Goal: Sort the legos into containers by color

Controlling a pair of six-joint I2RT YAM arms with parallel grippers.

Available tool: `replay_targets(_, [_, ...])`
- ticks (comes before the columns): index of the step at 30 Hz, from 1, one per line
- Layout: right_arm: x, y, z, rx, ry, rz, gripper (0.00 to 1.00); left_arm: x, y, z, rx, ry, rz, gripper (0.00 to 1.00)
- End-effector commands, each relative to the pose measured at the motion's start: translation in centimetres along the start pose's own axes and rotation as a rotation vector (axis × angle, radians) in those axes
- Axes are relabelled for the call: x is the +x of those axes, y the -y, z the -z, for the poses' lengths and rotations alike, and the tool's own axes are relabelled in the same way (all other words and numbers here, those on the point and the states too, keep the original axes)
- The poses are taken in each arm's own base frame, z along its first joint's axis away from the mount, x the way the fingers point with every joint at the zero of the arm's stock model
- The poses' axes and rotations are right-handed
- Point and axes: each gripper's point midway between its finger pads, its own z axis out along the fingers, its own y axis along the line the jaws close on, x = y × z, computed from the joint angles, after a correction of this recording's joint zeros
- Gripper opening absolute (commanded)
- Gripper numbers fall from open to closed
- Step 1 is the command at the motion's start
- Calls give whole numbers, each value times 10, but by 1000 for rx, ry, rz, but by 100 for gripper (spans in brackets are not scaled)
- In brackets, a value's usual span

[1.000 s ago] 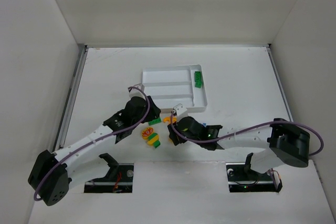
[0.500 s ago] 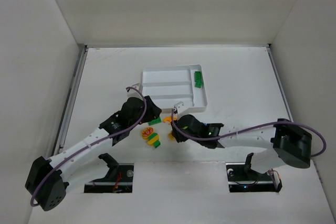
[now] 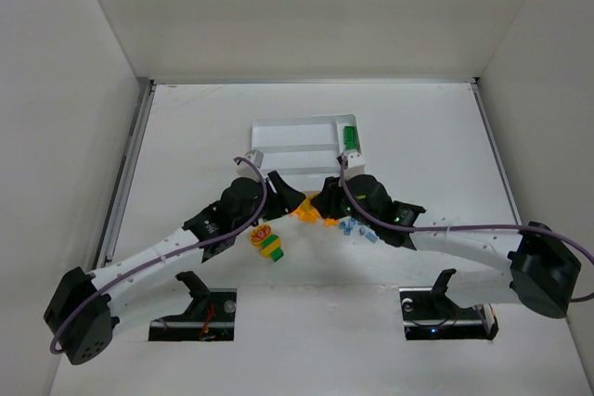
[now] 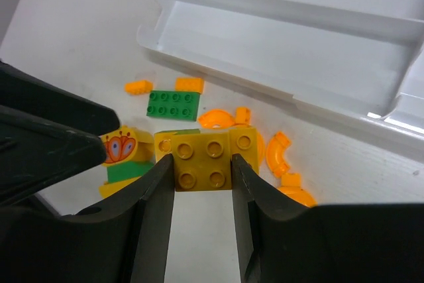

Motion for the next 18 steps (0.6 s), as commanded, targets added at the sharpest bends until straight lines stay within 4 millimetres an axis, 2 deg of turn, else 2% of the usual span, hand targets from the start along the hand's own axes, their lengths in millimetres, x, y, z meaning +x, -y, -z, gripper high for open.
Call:
replay_targets(1, [-25, -22, -1, -99, 79, -75, 26, -4, 14, -7, 78, 16, 65, 47])
replay_targets(6, [-31, -23, 0, -115, 103, -119, 27, 0, 1, -19, 38, 6, 82, 47])
replay_targets(10, [-30, -25, -1, -129, 106, -141, 27, -1, 2, -26, 43, 11, 89, 46])
replay_targets(14, [-30, -21, -2, -126, 114, -170, 27, -2, 5, -32, 55, 7, 98, 40])
replay_targets(18, [-34, -23, -1, -158, 131, -220, 27, 2, 1, -35, 48, 4, 119, 29])
